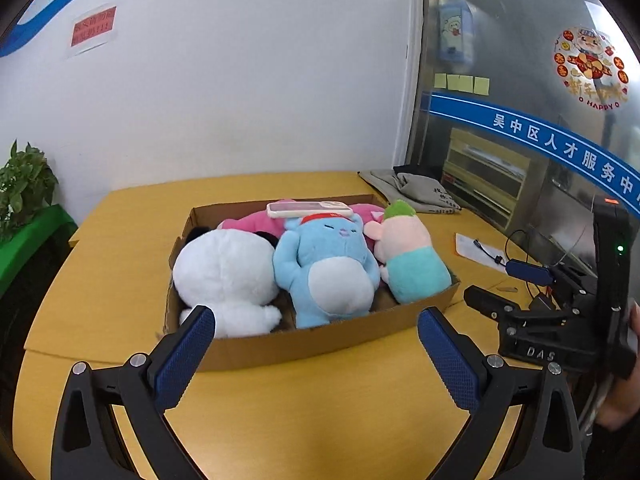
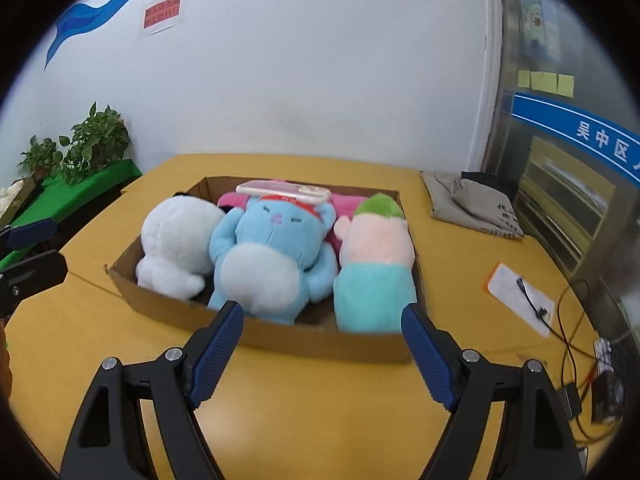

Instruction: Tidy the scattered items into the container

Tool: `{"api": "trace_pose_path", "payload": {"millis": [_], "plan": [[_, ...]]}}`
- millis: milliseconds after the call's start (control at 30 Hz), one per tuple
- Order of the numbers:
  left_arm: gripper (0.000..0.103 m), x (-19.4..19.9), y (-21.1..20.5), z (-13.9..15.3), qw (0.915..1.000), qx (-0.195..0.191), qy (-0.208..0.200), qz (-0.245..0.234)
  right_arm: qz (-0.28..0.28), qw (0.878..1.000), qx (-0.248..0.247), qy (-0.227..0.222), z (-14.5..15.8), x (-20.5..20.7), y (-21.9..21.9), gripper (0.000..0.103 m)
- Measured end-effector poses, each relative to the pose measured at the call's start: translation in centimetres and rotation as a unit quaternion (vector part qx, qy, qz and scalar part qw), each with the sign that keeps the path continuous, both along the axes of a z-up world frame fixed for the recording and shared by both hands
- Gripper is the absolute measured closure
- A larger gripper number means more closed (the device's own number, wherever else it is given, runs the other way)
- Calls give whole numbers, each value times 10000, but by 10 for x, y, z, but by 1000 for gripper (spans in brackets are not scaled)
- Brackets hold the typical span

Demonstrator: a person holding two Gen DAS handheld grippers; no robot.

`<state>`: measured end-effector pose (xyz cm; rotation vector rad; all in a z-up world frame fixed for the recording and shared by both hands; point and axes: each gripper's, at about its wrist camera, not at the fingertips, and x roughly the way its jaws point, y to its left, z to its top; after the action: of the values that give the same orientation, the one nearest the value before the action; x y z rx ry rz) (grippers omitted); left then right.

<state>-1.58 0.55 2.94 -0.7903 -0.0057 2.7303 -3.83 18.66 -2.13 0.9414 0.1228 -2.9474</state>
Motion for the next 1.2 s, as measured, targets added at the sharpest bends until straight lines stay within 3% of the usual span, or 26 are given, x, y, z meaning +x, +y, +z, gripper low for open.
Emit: {"api": "trace_pose_path", "payload": {"millis": [167, 367, 633, 1200], "plan": [[0, 32, 9, -2, 9995, -150, 149, 228, -52, 9998, 110, 124, 9, 37, -5, 22], [0, 48, 1, -10, 9985, -7, 63, 551, -168, 9997, 119, 100, 5, 60, -6, 22], [0, 49, -7, -29, 9958, -9, -64, 912, -262, 9995, 115, 140, -3, 60, -8, 22], [0, 47, -2, -59, 9944, -110, -302, 1005, -305, 9995, 45, 23, -27, 60, -14, 22]]}}
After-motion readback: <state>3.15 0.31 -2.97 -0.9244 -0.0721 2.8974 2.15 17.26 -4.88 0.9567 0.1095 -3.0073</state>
